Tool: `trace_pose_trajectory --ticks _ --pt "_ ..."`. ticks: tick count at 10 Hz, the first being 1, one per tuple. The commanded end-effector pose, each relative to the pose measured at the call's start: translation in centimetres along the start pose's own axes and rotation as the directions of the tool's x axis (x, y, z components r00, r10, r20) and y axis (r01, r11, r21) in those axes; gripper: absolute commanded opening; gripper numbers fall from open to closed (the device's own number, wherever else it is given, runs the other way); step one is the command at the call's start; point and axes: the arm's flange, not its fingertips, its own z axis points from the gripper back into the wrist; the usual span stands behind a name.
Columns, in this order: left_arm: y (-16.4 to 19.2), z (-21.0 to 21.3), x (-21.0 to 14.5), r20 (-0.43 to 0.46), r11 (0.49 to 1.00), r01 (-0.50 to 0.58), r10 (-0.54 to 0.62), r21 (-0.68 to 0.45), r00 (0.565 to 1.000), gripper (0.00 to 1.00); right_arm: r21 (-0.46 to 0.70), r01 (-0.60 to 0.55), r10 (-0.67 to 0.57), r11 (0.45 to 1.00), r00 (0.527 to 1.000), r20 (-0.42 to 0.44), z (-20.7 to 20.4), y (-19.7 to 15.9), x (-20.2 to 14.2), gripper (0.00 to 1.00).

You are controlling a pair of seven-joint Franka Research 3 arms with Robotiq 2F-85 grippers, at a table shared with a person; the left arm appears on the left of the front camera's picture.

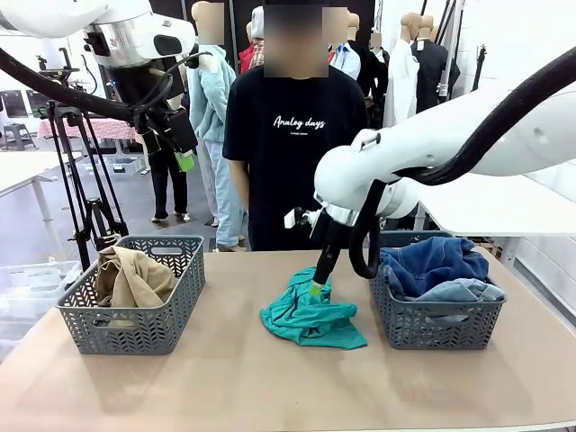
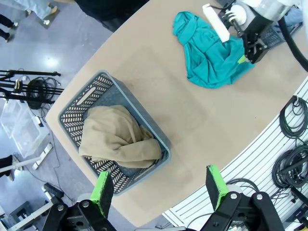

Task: Sort the tops and bottoms.
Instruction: Lift clothes from the center of the table with your right hand.

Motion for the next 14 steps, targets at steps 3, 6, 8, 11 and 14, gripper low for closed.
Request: trace_pose_trajectory --ticks 3,6,8,11,14 --pt "0.2 0.2 -0.3 0.002 1.000 0.017 -0.017 0.000 1.000 1.00 0.049 -0.010 0.014 0.999 0.997 -0.078 -2.6 -0.6 -0.1 1.00" --pt "0.2 0.2 -0.3 0.002 1.000 0.017 -0.017 0.000 1.000 1.00 0.076 -0.060 0.067 0.995 0.993 -0.095 -4.8 -0.1 -0.5 1.00" --pt "0.2 0.2 -0.3 0.002 1.000 0.017 -0.017 0.000 1.000 1.00 0.007 -0.123 0.123 0.992 0.983 -0.133 -5.2 0.2 -0.5 1.00" --pt "0.2 0.2 -0.3 0.002 1.000 0.017 -0.017 0.000 1.000 1.00 -0.020 -0.148 0.142 0.989 0.973 -0.183 -5.8 0.5 -0.5 0.94" --pt "0.2 0.2 -0.3 0.002 1.000 0.017 -0.017 0.000 1.000 1.00 -0.020 -0.158 0.150 0.987 0.967 -0.207 -5.9 0.2 -0.5 0.41"
